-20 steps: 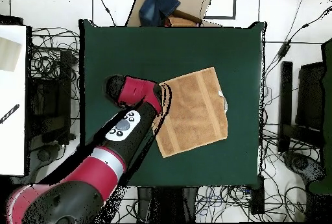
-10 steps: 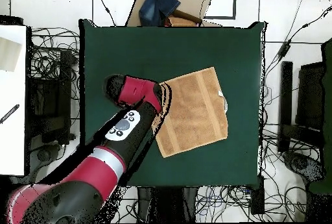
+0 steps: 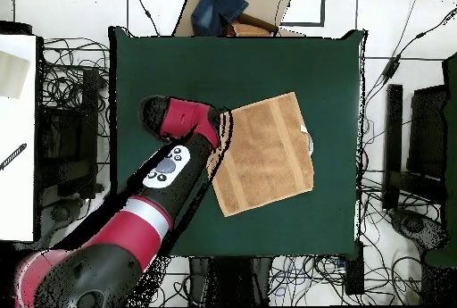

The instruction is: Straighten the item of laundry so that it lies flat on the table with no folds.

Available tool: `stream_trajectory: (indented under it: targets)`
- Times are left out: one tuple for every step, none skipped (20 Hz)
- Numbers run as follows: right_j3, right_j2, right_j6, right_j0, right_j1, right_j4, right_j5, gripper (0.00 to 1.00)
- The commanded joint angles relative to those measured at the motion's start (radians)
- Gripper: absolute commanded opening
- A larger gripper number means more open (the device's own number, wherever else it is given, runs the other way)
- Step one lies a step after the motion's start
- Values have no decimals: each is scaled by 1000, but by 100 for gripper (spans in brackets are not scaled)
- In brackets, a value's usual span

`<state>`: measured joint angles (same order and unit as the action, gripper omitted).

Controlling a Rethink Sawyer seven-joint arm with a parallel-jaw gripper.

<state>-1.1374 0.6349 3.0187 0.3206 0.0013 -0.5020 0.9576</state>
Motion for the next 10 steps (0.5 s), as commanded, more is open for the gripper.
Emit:
stream_trajectory:
  targets:
    - [85,-47,339,-14,63,-61,107,100]
    - [93,-44,343,-15,69,-62,111,100]
    - [96,-43,342,-15,72,-65,109,100]
    - [99,-43,343,-16,77,-66,107,100]
    - [97,-44,340,-17,77,-66,103,100]
    - [97,-45,339,-16,79,-65,102,100]
    - [90,-45,336,-16,75,-63,100,100]
    - [87,-46,334,-16,73,-62,99,100]
    - [78,-47,328,-16,67,-61,96,100]
    - [75,-47,326,-16,63,-59,98,100]
